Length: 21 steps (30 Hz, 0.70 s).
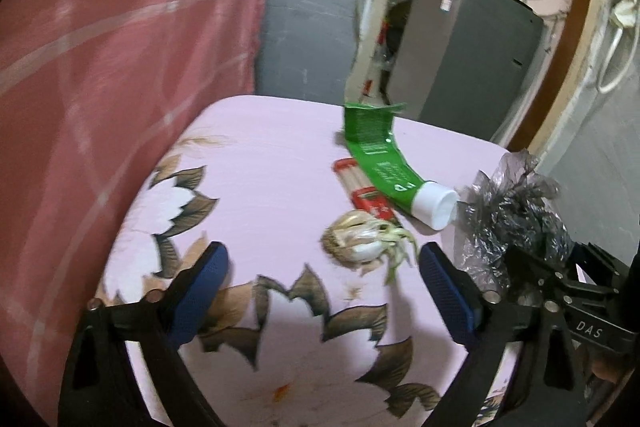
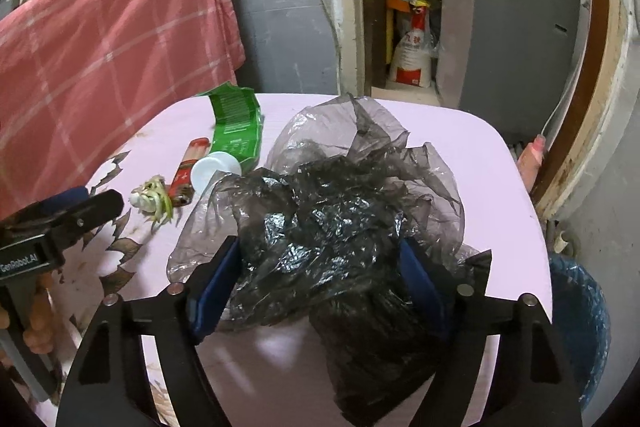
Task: Collect trash
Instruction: 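Grasp the black plastic bag with the right tool while the left tool grasps the garlic bulb, then carry the black bag and garlic bulb over the bin and open both tools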
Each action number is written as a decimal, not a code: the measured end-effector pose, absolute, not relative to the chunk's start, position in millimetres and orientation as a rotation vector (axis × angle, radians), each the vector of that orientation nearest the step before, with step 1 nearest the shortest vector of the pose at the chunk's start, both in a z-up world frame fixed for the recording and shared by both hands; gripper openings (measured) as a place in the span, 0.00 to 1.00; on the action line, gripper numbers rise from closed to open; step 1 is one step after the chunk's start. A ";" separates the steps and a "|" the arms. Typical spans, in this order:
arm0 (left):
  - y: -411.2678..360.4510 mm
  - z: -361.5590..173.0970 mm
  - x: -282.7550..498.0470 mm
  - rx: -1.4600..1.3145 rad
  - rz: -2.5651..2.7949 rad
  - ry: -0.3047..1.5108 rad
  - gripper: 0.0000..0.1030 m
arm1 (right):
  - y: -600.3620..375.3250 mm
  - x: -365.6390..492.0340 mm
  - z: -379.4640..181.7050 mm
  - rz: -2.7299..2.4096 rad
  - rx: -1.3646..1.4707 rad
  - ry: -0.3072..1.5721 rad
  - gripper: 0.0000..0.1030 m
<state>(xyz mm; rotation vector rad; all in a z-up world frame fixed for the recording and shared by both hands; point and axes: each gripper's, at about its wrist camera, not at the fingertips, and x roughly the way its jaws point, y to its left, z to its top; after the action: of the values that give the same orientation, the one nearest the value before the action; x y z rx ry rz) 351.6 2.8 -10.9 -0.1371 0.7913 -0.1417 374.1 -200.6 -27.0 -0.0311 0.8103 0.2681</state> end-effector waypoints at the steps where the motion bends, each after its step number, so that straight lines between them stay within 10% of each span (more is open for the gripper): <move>1: -0.3 -11.4 354.1 -0.133 -0.151 0.799 0.80 | -202.3 374.0 -27.0 0.268 -0.027 0.810 0.70; 11: -15.4 -20.5 368.5 -0.118 -0.199 0.852 0.46 | -216.1 369.2 -27.3 0.284 0.008 0.794 0.45; 21: -24.3 -22.0 363.4 -0.106 -0.201 0.840 0.38 | -228.5 361.3 -26.7 0.327 0.053 0.769 0.12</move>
<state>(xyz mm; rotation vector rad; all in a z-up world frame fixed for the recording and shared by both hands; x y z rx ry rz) 363.4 -24.3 -22.0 -0.1061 0.8397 -0.2010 361.3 -228.5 -26.7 0.0529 0.7694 0.3267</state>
